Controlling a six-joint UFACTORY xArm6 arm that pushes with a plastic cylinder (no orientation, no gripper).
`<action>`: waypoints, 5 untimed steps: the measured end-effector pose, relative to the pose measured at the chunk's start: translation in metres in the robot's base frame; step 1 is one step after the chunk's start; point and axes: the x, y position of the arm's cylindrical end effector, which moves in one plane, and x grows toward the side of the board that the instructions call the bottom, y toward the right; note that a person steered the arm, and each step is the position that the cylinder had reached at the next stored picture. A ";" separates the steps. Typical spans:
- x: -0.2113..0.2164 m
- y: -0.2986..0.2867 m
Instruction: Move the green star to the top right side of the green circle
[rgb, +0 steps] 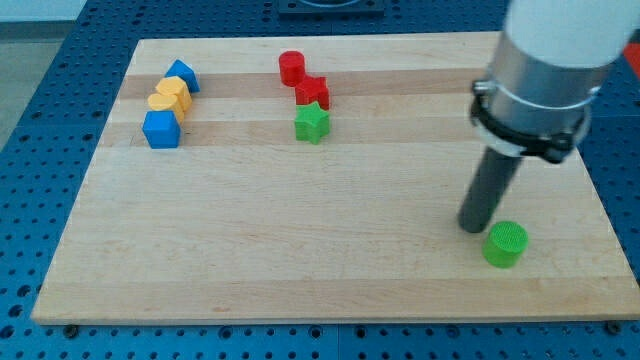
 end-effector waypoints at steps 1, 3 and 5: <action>0.008 -0.043; -0.040 -0.169; -0.137 -0.205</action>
